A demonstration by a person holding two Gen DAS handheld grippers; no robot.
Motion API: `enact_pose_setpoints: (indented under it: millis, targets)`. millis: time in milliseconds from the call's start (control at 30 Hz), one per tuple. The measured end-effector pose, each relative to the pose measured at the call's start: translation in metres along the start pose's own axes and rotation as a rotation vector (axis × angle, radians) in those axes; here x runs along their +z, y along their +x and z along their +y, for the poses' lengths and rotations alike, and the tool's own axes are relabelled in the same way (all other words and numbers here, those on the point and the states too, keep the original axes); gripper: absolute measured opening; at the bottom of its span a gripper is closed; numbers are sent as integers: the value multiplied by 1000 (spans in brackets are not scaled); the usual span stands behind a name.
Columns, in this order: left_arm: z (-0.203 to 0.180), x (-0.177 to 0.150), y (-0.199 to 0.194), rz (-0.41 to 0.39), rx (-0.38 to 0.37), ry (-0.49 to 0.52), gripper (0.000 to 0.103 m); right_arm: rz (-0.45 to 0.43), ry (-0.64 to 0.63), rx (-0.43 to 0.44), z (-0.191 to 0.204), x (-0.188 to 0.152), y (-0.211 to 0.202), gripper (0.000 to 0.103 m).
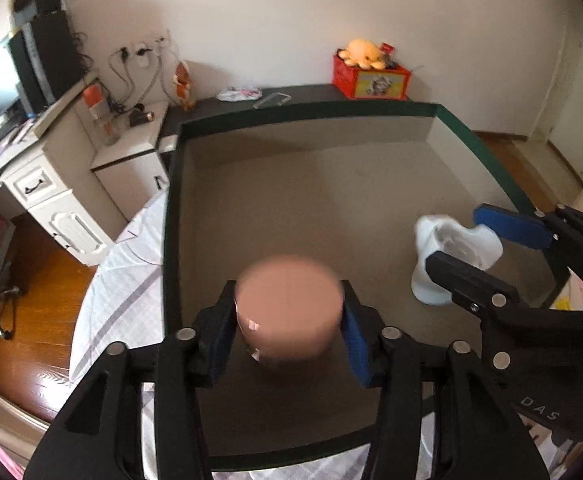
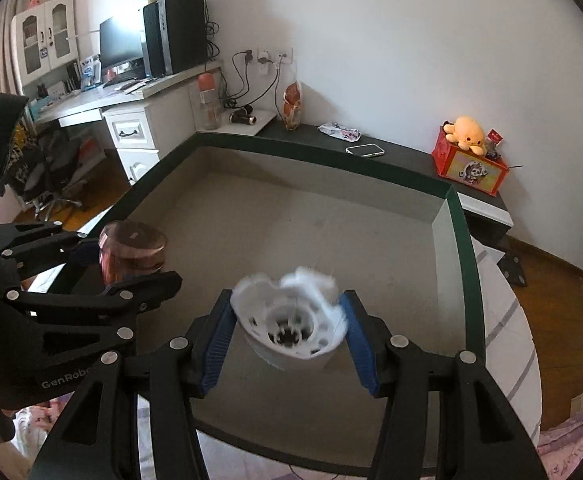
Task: Organize rigid objects
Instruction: 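Carry jar with left gripper into pink box while right gripper drops the adapter there, then withdraw both open grippers from the pink box back over the bed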
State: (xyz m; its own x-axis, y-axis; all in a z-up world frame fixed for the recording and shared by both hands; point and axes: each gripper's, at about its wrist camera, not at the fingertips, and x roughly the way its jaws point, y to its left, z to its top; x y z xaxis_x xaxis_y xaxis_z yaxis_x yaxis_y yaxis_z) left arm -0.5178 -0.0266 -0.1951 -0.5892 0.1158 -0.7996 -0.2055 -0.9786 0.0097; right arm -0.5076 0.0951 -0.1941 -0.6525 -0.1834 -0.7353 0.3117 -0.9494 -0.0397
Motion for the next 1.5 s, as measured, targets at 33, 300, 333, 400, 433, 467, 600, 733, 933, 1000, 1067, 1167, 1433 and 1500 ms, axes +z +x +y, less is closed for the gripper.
enact_pose_setpoints:
  millis: [33,300,333,400,433,467,600,733,933,1000,1067,1167,1433,1500]
  targets:
    - [2,0,-1,-5,18,-8,64,-8,3,-12,-1,0,-2,60]
    - [14,-10,-48,-116,62,-64,98,-90,25,-77,-9,1,-44,84]
    - [14,-13,-58,-145,84,-63,100,-102,22,-85,-8,0,-54,84]
    - [13,-21,-83,-200,88,-66,102,-132,19,-76,-7,-3,-69,86]
    - [14,-25,-92,-218,96,-73,103,-149,23,-72,-6,-4,-81,88]
    - [13,-29,-104,-239,126,-78,103,-165,28,-70,-5,-5,-89,93]
    - [9,-53,-141,-304,172,-76,103,-242,8,-86,2,-17,-128,103]
    - [8,-83,-169,-323,167,-98,103,-284,19,-109,1,-38,-163,103]
    - [6,-136,-207,-353,219,-120,103,-327,54,-168,-3,-76,-210,103]
    - [5,-154,-218,-360,213,-131,103,-336,76,-181,-6,-90,-225,103]
    - [4,-167,-226,-361,197,-138,103,-338,90,-176,-8,-101,-233,103]
    - [0,-179,-231,-345,212,-126,103,-336,107,-187,-10,-116,-244,103]
    - [-10,-204,-225,-289,182,-64,103,-283,130,-202,-15,-142,-238,103]
    - [-10,-214,-217,-261,187,-45,103,-257,141,-203,-19,-147,-230,103]
